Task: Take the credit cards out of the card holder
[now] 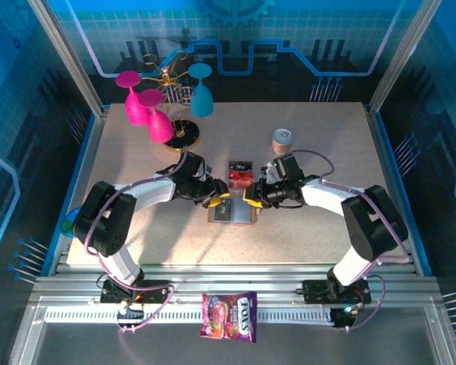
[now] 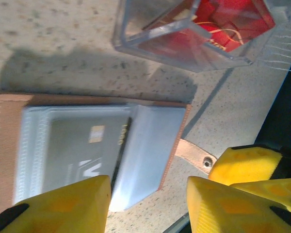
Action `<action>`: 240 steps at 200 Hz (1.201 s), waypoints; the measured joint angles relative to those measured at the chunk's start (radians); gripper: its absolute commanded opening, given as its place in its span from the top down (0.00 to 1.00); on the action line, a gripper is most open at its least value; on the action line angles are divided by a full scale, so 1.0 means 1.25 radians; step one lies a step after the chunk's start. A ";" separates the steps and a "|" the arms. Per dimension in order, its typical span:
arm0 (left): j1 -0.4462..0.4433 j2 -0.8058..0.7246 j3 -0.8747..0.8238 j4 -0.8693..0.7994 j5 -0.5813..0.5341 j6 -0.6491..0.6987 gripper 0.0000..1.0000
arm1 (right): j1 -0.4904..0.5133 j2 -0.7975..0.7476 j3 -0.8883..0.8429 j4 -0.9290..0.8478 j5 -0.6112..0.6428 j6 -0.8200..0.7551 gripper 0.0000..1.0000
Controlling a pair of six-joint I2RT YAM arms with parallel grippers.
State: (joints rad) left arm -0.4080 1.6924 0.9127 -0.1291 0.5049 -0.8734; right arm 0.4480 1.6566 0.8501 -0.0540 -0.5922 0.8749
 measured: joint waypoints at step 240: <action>0.020 0.012 -0.067 0.008 -0.009 0.036 0.87 | 0.126 0.180 0.169 -0.047 0.054 0.020 0.73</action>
State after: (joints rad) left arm -0.3824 1.7077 0.8288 -0.1188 0.4934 -0.8284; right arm 0.6060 1.8816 1.0618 -0.1123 -0.5251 0.8993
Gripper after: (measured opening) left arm 0.126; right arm 0.267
